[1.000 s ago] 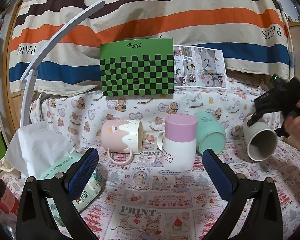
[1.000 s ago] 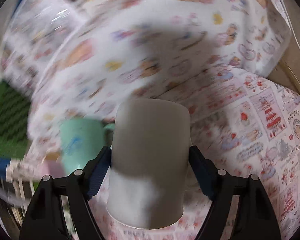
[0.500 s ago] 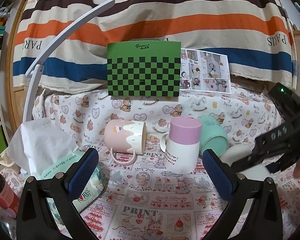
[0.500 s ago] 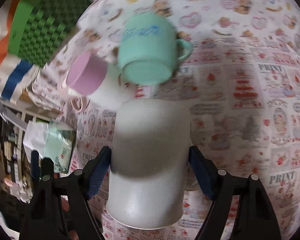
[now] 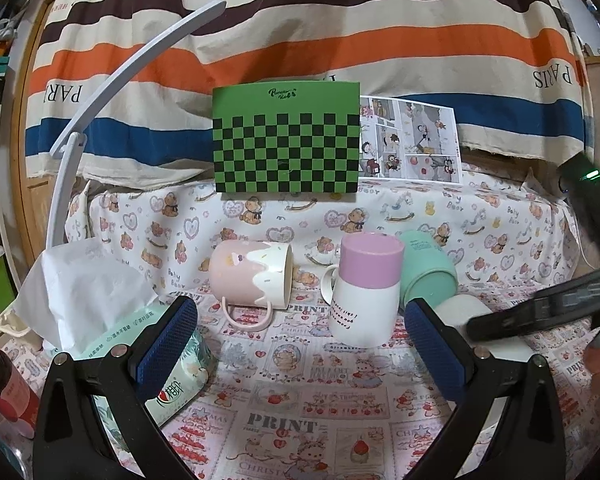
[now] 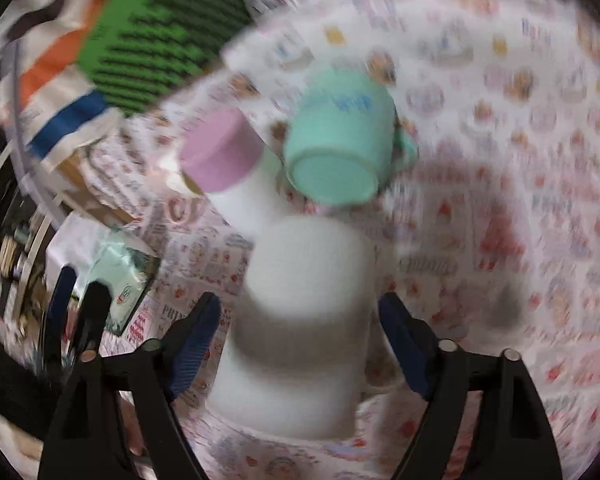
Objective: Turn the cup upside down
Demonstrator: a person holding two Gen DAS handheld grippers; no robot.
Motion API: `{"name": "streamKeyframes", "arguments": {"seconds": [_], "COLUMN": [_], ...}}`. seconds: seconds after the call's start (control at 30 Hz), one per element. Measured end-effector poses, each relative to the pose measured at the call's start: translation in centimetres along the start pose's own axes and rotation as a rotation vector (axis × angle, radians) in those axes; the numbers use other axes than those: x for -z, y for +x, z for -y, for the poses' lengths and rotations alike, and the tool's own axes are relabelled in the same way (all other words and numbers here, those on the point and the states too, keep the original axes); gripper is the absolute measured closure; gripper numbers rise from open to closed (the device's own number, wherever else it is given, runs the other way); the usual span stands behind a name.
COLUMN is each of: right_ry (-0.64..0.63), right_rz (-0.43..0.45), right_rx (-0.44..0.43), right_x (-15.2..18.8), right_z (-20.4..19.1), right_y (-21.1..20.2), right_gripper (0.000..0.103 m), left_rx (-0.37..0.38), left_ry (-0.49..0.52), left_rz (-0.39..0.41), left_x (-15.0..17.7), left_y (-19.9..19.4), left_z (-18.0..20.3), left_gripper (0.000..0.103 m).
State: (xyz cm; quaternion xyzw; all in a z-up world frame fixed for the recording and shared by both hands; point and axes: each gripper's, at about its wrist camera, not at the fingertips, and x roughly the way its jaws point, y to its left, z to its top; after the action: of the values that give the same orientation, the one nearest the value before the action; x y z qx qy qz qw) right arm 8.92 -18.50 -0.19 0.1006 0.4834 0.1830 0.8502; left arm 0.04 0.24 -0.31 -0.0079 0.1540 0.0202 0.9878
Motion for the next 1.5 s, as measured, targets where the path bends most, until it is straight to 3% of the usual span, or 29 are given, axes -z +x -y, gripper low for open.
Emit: {"name": "streamKeyframes", "arguments": {"seconds": [0.13,0.23,0.27,0.37,0.77,0.87,1.03,1.13,1.23,1.37,1.5], "right_ry": [-0.118,-0.16,-0.17,-0.252,-0.404,-0.373,-0.31,-0.298,-0.305,-0.295,-0.286], "right_rz": [0.194,0.386,0.421,0.506,0.599,0.608,0.583,0.582,0.589,0.59,0.596], "right_rx": [0.051,0.151,0.173,0.244,0.273,0.252,0.262,0.266,0.272,0.287,0.301], "right_x": [1.2,2.6,2.9,3.8,4.9,4.7,4.1,4.0,4.2,4.2,4.2], "right_z": [1.3,3.4,3.9,5.6,6.9,7.4,8.4,8.6,8.4,8.4,8.4], "right_y": [-4.1,-6.8,-7.4,-8.2,-8.7,-9.0,-8.7,-8.7,-8.8,-8.8,-8.8], "right_gripper": [0.014,0.005,0.001,0.001,0.001,0.001,0.001,0.001,0.001,0.001,0.001], "left_rx": [0.004,0.003,0.003,0.003,0.011,-0.023,0.015,0.054,0.104,0.163,0.181], "left_ry": [0.012,0.011,0.011,0.011,0.03,0.041,0.076,0.116,0.079,0.044,0.018], "left_rz": [-0.007,-0.002,0.0,0.0,-0.014,-0.007,0.028,-0.047,-0.146,-0.338,-0.532], "left_x": [0.0,0.0,0.0,0.0,0.0,0.1,-0.1,-1.1,-2.9,-5.4,-6.2], "left_y": [0.0,0.0,0.0,0.0,-0.3,-0.4,-1.3,-0.6,0.1,2.2,4.9], "left_z": [0.3,0.3,0.3,0.3,0.7,1.0,1.7,2.9,3.6,5.4,7.9], "left_gripper": [0.0,0.0,0.0,0.0,0.0,0.0,0.0,0.0,0.0,0.0,0.008]}}
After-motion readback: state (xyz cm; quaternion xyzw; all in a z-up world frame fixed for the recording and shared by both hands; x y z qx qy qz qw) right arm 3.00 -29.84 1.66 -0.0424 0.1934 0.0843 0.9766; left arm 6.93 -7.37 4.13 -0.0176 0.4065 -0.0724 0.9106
